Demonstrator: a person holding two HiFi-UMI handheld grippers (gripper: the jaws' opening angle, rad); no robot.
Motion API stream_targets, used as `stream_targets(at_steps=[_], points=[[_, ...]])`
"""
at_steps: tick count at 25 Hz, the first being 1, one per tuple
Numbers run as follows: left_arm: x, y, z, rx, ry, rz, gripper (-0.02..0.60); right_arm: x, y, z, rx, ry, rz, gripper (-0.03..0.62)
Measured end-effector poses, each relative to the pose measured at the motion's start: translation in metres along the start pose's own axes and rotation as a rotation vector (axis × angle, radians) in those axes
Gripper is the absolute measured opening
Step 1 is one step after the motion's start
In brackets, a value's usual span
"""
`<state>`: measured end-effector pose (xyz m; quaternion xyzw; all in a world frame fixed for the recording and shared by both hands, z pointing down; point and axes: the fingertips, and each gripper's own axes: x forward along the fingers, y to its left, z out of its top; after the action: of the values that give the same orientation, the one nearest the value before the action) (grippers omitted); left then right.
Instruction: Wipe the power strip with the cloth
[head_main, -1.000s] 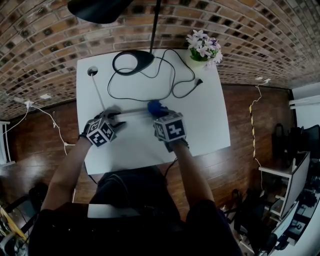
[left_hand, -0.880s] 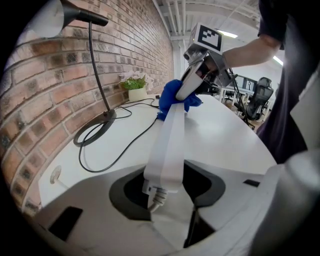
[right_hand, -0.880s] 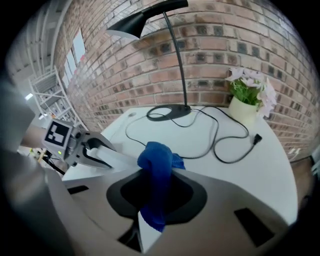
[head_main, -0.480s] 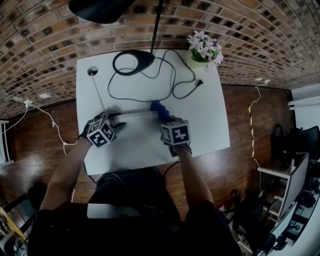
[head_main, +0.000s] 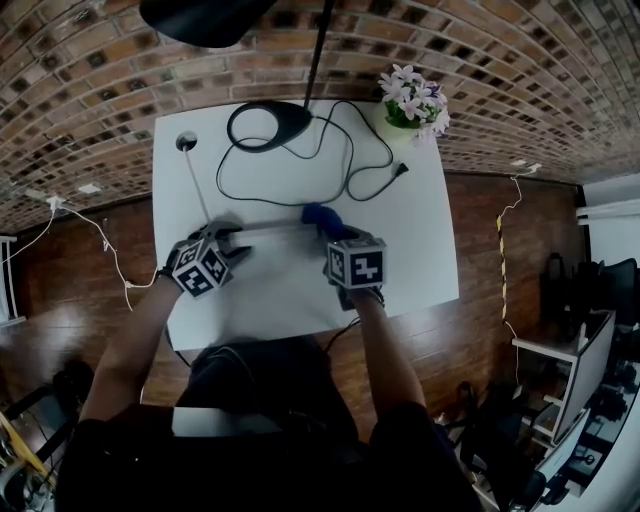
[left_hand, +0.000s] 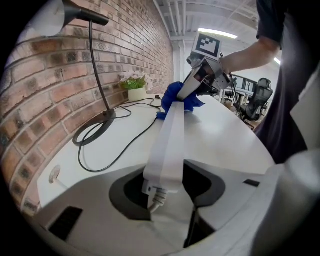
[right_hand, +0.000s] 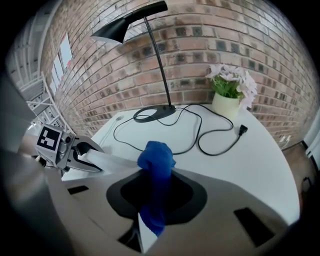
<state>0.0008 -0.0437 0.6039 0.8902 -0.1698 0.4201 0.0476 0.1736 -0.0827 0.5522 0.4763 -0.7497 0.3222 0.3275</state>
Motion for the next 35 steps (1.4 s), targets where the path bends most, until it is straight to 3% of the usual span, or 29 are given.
stream_targets(at_steps=[8, 16, 24, 29, 35], points=[[-0.001, 0.001, 0.000, -0.022, 0.002, -0.005, 0.189, 0.008, 0.013, 0.008, -0.055, 0.029, 0.003, 0.064], [-0.001, 0.001, 0.000, -0.027, 0.004, -0.009, 0.189, 0.010, 0.024, 0.009, -0.044, 0.033, 0.022, 0.064], [0.001, 0.000, 0.001, -0.020, 0.005, -0.010, 0.189, 0.005, 0.031, 0.014, -0.163, 0.046, -0.040, 0.064], [0.000, 0.000, 0.000, -0.024, 0.006, -0.012, 0.189, 0.012, 0.059, 0.018, -0.174, 0.056, 0.039, 0.064], [-0.001, 0.001, 0.001, -0.024, 0.000, -0.011, 0.189, 0.024, 0.078, 0.021, -0.179, 0.083, 0.065, 0.064]])
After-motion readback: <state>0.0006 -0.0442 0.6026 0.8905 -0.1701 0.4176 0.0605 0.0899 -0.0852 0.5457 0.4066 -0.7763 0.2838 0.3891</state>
